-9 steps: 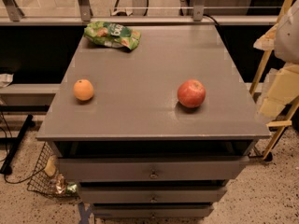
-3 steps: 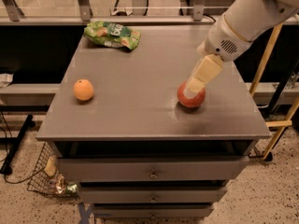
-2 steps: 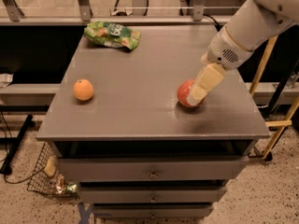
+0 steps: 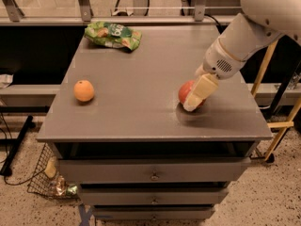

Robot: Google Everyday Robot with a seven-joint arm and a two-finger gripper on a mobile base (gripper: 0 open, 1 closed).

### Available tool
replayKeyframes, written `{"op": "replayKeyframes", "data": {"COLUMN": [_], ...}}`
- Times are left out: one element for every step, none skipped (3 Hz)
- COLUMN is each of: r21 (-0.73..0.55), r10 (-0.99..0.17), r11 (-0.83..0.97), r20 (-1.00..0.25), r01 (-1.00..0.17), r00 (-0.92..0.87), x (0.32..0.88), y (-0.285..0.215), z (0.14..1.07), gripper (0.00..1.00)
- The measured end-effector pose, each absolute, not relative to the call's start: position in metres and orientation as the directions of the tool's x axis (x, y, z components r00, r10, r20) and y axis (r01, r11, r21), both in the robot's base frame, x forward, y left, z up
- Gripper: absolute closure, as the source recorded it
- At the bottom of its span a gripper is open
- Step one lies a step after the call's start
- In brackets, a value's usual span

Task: Move apple near orange

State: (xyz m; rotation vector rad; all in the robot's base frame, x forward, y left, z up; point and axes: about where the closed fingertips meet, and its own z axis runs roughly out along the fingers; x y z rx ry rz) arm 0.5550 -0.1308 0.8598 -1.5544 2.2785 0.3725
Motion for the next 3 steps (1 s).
{"op": "replayKeyframes", "data": {"r21": [0.023,0.019,-0.053], "r10": [-0.844,-0.848,-0.825], "r11": [0.343,0.311,0.277], "r20": [-0.431,-0.445,-0.526], "r01": [-0.939,-0.95,-0.96], "r00": [-0.319,-0.286,-0.209], "x": [0.556,0.557,0.562], "y": [-0.123,-0.114,-0.116], "z": [0.85,0.85,0.89], "gripper": [0.39,0.69,0.94]}}
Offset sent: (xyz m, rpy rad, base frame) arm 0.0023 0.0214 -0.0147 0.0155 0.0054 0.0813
